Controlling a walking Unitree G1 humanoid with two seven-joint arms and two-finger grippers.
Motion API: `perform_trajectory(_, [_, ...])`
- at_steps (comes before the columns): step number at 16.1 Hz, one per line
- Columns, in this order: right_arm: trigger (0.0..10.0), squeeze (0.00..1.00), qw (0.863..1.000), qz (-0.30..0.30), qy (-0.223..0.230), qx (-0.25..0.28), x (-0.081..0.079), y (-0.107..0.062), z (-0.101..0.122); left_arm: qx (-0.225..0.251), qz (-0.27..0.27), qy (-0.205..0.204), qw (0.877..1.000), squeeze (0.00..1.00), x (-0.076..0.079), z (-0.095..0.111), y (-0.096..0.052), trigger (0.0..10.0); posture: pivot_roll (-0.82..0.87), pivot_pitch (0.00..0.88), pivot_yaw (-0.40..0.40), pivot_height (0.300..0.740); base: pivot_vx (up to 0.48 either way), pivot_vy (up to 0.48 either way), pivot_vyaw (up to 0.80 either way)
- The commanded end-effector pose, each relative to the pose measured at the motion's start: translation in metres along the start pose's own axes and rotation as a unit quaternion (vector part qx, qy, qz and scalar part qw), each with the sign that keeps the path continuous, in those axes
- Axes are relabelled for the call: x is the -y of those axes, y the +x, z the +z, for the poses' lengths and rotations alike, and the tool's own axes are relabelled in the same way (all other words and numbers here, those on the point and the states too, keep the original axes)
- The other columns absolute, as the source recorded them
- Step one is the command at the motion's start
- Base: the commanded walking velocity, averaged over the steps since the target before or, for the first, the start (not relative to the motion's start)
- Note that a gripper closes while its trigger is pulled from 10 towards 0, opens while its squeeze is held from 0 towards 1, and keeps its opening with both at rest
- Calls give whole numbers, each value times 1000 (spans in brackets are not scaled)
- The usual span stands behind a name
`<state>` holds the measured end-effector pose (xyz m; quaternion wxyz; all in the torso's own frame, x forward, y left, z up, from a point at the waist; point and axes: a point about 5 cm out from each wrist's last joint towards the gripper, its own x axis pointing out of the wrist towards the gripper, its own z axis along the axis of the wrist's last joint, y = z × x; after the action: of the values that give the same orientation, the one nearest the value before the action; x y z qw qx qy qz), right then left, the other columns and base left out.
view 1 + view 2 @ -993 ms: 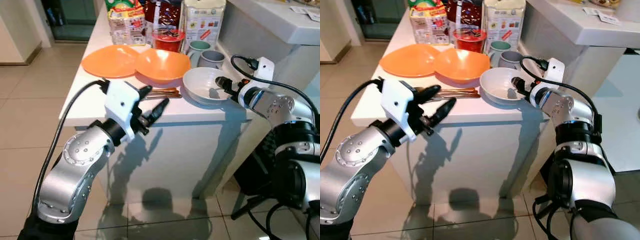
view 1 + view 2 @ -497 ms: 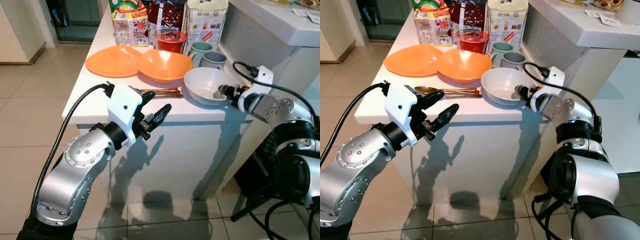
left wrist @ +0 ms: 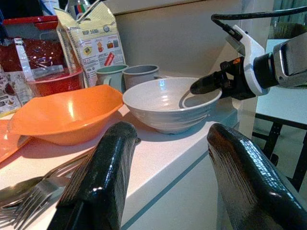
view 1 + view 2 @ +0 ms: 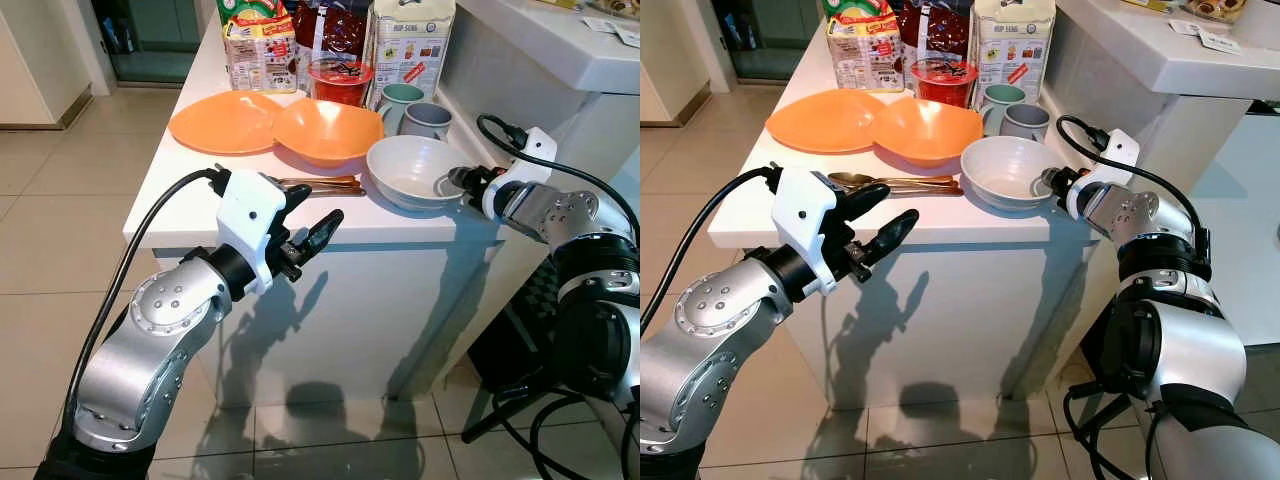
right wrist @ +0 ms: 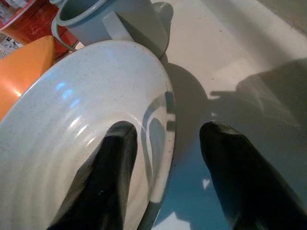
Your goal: Setting the table
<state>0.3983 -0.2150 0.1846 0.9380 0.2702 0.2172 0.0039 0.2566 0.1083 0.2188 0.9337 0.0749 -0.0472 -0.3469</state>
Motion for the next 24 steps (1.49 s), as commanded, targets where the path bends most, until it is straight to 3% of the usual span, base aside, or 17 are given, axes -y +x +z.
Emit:
perform_trajectory(1, [0, 0, 1000, 4, 14, 7, -3, -1, 6, 8, -12, 4, 1000, 0, 5, 5, 1, 10000, 73, 0, -62, 740, 0, 0, 0])
perform_trajectory(13, [0, 0, 998, -4, 58, 7, 4, -3, 6, 9, -17, 3, 1000, 0, 5, 5, 3, 10000, 70, 0, -51, 740, 0, 0, 0])
perform_trajectory(21, [0, 0, 991, 66, 105, 39, -11, -10, 22, 17, -8, 6, 1000, 0, 3, 7, 5, 10000, 69, 0, -47, 740, 0, 0, 0])
perform_trajectory(23, [0, 0, 987, 130, 60, 69, -25, -24, 35, 25, 33, 8, 999, 0, -5, 9, 4, 10000, 70, 0, -53, 740, 0, 0, 0])
perform_trajectory(24, [0, 0, 984, 143, -2, 104, -29, -33, 37, 23, 70, 7, 997, 0, -12, 8, 4, 10000, 70, 0, -53, 740, 0, 0, 0])
